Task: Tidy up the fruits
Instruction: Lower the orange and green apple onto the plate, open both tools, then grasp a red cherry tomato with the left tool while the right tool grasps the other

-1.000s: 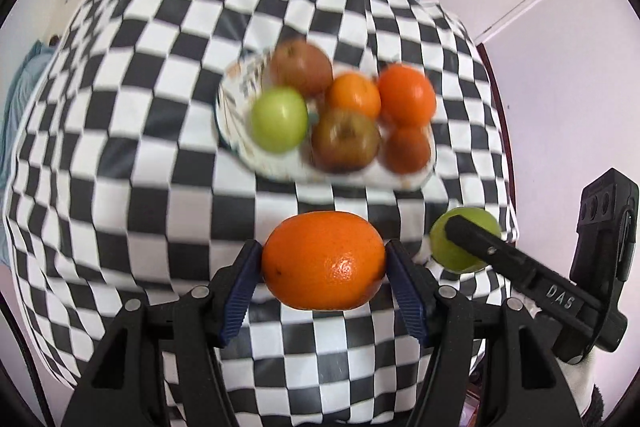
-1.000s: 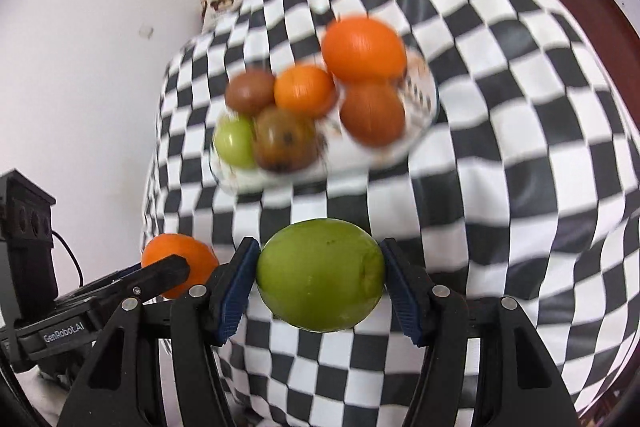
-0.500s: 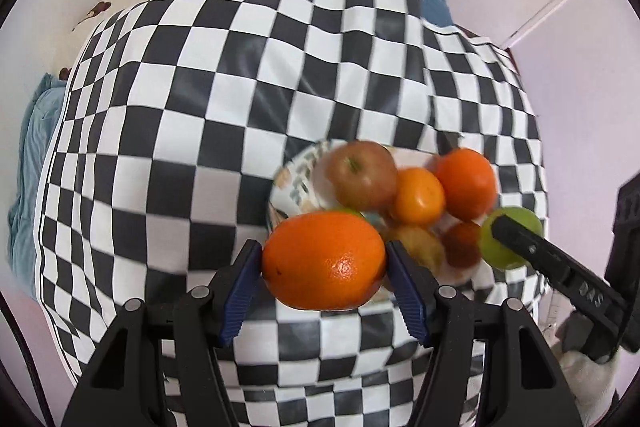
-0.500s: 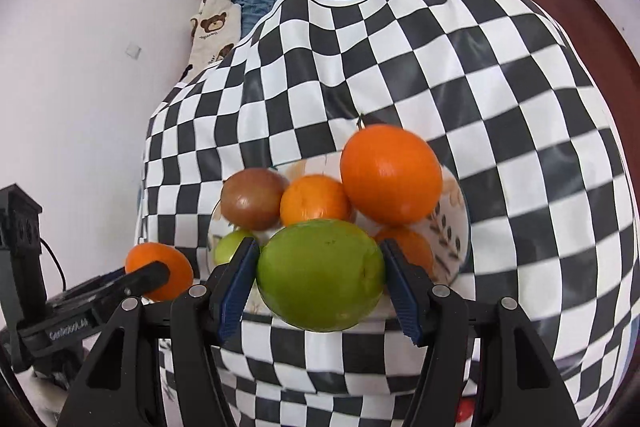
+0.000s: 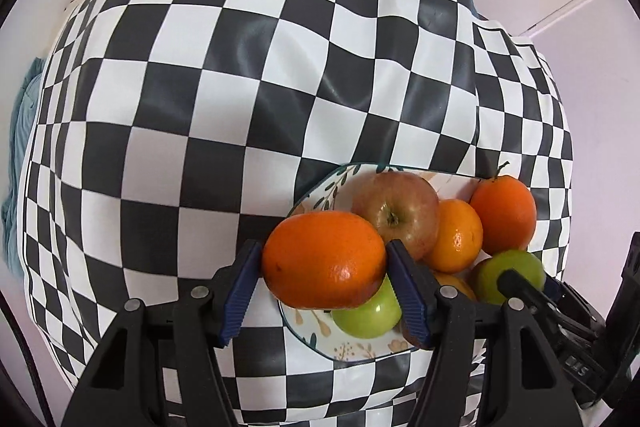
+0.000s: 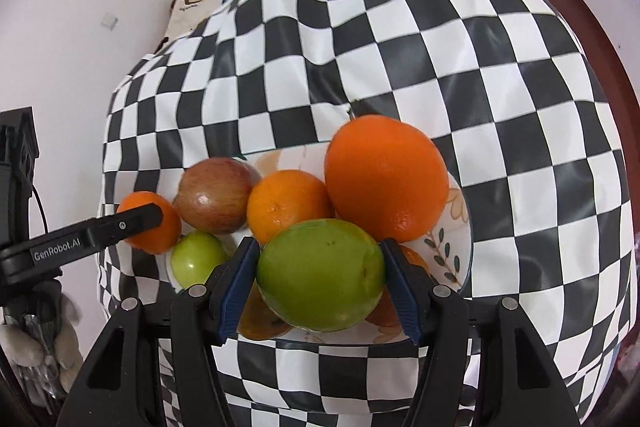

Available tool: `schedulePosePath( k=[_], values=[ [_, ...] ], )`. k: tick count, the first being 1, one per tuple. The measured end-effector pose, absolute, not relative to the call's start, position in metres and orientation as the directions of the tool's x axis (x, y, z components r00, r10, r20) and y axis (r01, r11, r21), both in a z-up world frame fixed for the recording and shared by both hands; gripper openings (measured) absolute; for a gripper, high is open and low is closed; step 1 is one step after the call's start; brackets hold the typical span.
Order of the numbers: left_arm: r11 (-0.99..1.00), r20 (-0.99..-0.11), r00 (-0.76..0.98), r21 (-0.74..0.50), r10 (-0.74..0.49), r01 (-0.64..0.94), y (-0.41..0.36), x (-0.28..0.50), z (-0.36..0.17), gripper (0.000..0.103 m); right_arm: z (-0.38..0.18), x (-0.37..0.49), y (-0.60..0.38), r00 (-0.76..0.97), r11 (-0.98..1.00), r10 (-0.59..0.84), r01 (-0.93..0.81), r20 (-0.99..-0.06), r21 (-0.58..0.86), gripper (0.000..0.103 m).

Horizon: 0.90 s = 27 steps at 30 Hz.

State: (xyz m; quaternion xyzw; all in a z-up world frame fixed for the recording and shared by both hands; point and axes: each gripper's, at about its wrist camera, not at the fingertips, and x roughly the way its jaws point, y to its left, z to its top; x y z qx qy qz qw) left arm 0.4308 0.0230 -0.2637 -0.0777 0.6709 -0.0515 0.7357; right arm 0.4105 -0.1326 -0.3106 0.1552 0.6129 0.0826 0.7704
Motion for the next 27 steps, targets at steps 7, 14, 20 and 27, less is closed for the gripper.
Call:
schedulePosePath(
  k=[7,14,20,27],
  values=[
    [0.966,-0.968,0.047,-0.25,-0.248,-0.062,0.028,0.439,-0.273,0.085,-0.303,0.411,-0.14,0.255,0.932,0.325,0.077,-0.911,0.354,0.09],
    [0.968,-0.967,0.065,-0.25,-0.248,-0.027,0.018,0.439,-0.258,0.094,-0.297,0.408,-0.144,0.258,0.935,0.306,0.101,-0.917,0.34,0.095],
    [0.979,-0.966,0.168,-0.202,-0.196,-0.017,0.019,0.426,-0.224,0.094,-0.285,0.398,-0.146,0.282,0.94,0.295,0.086,-0.913,0.33,0.096],
    [0.999,-0.954,0.297,-0.05,-0.046,-0.004,0.004,0.37,-0.196,0.094,-0.261,0.365,-0.143,0.339,0.979,0.173,0.047,-0.925,0.2,0.096]
  ],
)
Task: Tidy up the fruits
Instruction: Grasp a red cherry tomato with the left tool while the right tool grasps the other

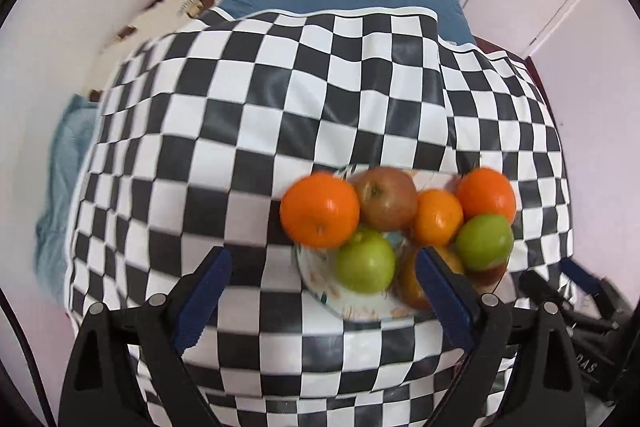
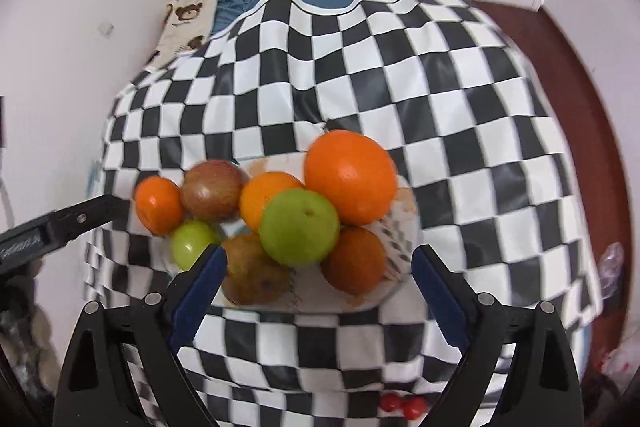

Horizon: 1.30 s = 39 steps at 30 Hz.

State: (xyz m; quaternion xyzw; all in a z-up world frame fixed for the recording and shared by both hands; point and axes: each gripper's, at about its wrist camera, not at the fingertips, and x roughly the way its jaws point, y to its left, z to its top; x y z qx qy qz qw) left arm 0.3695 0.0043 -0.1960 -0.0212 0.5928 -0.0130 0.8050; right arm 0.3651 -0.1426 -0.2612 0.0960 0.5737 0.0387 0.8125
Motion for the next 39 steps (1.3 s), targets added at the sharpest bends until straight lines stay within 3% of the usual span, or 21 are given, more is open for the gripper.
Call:
schedulePosePath(
  k=[9,26,39],
  values=[
    [1.0,-0.923,0.386,-0.003,-0.006,0.008,-0.023,0.302,-0.18,0.094,-0.239,0.311,-0.144,0.409,0.997,0.071,0.004,-0.91,0.08,0.096],
    [0.999,-0.843,0.537,-0.008,-0.033,0.049,-0.044,0.217,-0.1,0.094,-0.144,0.21,-0.146,0.572,0.998,0.065,-0.034,-0.818,0.056,0.096],
    [0.998,-0.835,0.548,-0.036,-0.06,0.055,-0.046,0.189,-0.083,0.094,-0.114,0.176,-0.153,0.612,0.996,0.079,-0.025,-0.787,0.081,0.096]
  ],
)
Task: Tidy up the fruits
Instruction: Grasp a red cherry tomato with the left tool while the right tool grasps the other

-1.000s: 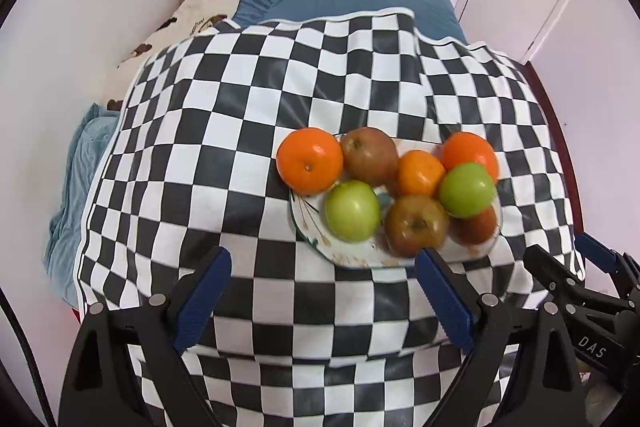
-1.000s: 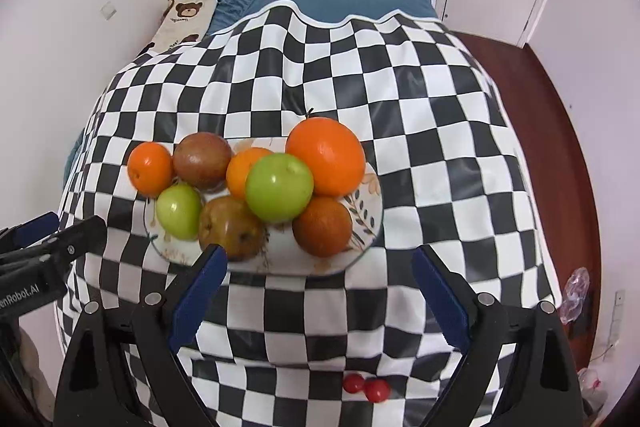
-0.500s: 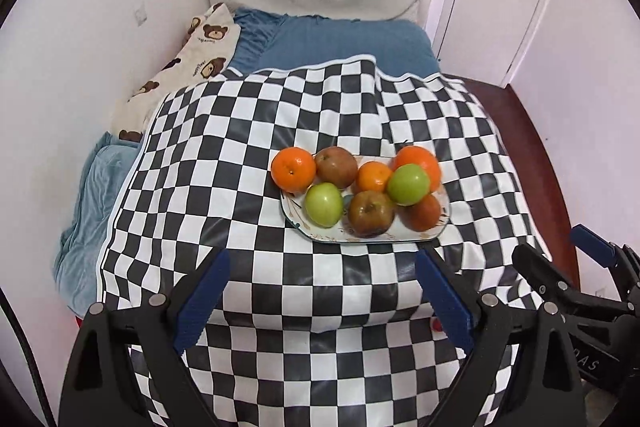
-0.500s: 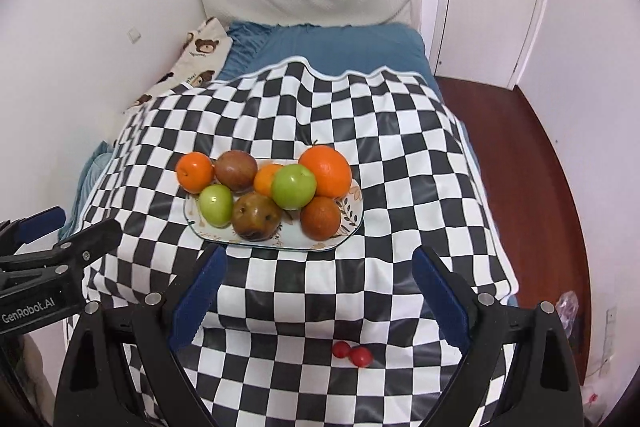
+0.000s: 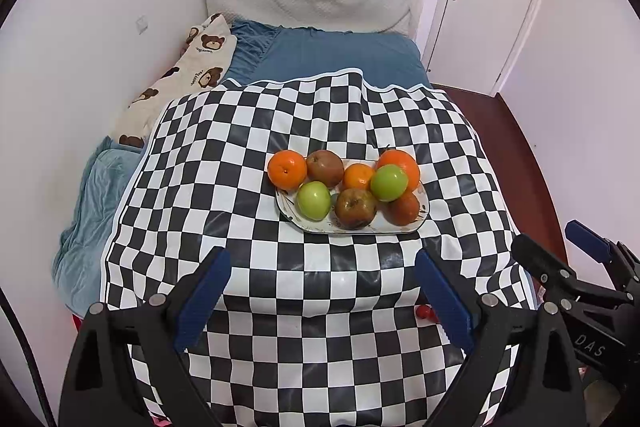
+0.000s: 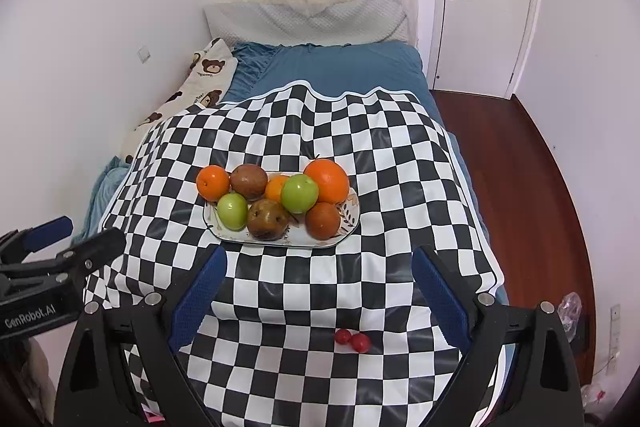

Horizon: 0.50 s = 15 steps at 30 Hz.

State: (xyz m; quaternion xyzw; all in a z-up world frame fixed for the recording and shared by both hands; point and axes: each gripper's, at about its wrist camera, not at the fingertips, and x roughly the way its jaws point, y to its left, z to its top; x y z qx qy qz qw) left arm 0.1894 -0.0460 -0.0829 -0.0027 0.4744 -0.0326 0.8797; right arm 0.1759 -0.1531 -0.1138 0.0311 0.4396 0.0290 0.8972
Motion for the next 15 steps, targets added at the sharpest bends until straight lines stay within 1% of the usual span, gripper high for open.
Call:
schedulePosePath(
  k=[4,9,12,15],
  values=[
    [0.998,-0.842,0.535,-0.044,-0.063,0.048,-0.046,0.187,-0.086,0.094,-0.114,0.175,-0.154,0.61,0.995,0.091,-0.026,-0.787,0.096,0.096],
    [0.998,-0.874,0.481,-0.055,-0.069,0.043,-0.051,0.199,-0.107,0.094,-0.128,0.179,-0.166,0.571,0.989,0.122,-0.005,-0.812,0.145,0.096],
    [0.998,-0.895,0.443,-0.022,-0.044,0.054,-0.06,0.209,-0.129,0.098,-0.153,0.185,-0.183,0.517,0.982,0.148,0.026,-0.843,0.187,0.096],
    [0.997,-0.919,0.394,0.0,-0.032,0.08,-0.073,0.218,-0.155,0.098,-0.19,0.191,-0.201,0.438,0.972,0.177,0.065,-0.881,0.227,0.096]
  ],
)
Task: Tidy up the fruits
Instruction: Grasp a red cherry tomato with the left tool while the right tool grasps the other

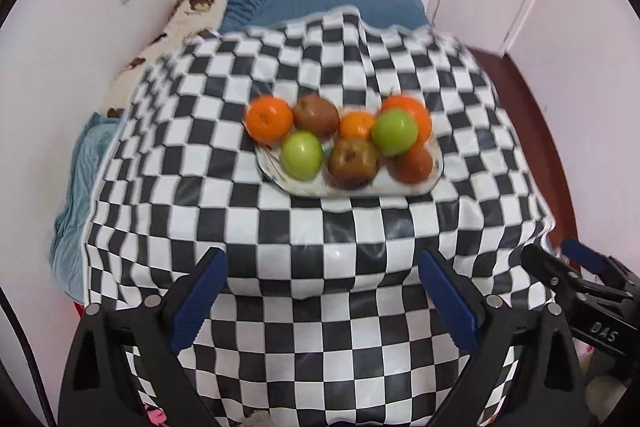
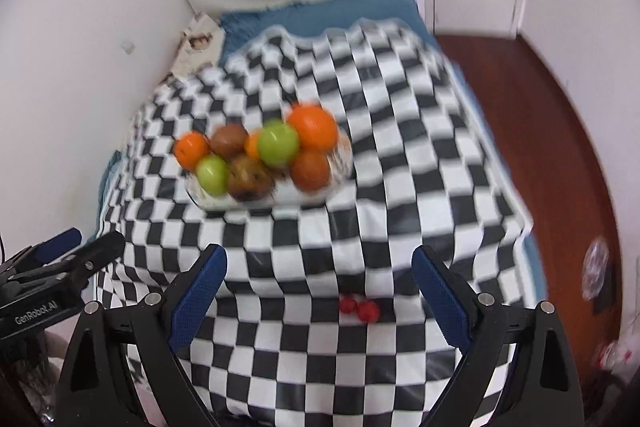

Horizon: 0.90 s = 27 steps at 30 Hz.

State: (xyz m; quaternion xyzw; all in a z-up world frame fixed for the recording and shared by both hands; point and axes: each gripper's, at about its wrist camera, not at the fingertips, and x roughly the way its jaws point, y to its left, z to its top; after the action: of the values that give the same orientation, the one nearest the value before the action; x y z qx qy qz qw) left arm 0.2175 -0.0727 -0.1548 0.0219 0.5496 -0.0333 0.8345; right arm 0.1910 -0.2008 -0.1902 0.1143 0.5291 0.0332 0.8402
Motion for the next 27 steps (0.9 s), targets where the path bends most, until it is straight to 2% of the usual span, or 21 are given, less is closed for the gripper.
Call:
schedulePosePath(
  k=[4,6,7,14,15,17,19,23,27],
  values=[
    [0.992,-0.949,0.315,0.021,-0.019,0.121,-0.089,0.225,-0.192,0.098,-0.25,0.194,-0.221,0.326,0.953,0.224,0.123,-0.919,0.276,0.093],
    [0.99,-0.962,0.275,0.039,0.0,0.137,-0.097,0.227,-0.211,0.098,-0.281,0.194,-0.231,0.271,0.934,0.274,0.154,-0.923,0.323,0.062],
    [0.989,-0.966,0.26,0.045,0.007,0.142,-0.1,0.229,-0.218,0.098,-0.299,0.193,-0.235,0.233,0.919,0.312,0.174,-0.921,0.355,0.058],
    [0.987,-0.991,0.135,0.029,0.008,0.156,-0.115,0.235,-0.266,0.098,-0.375,0.187,-0.245,0.13,0.883,0.375,0.253,-0.918,0.396,0.054],
    [0.987,-0.992,0.127,0.029,0.009,0.158,-0.117,0.235,-0.269,0.098,-0.383,0.187,-0.245,0.122,0.877,0.384,0.261,-0.915,0.403,0.048],
    [0.986,-0.993,0.113,0.033,0.015,0.162,-0.12,0.234,-0.277,0.098,-0.397,0.189,-0.245,0.11,0.87,0.393,0.275,-0.913,0.408,0.043],
    [0.985,-0.995,0.101,0.038,0.021,0.167,-0.123,0.233,-0.284,0.098,-0.406,0.19,-0.244,0.117,0.872,0.387,0.276,-0.915,0.404,0.033],
    [0.985,-0.997,0.078,0.02,0.006,0.172,-0.13,0.231,-0.293,0.097,-0.408,0.189,-0.239,0.142,0.89,0.368,0.231,-0.919,0.393,0.033],
    [0.986,-0.995,0.01,-0.095,-0.097,0.139,-0.139,0.232,-0.308,0.097,-0.395,0.179,-0.244,0.183,0.882,0.374,0.232,-0.909,0.409,0.033]
  ],
)
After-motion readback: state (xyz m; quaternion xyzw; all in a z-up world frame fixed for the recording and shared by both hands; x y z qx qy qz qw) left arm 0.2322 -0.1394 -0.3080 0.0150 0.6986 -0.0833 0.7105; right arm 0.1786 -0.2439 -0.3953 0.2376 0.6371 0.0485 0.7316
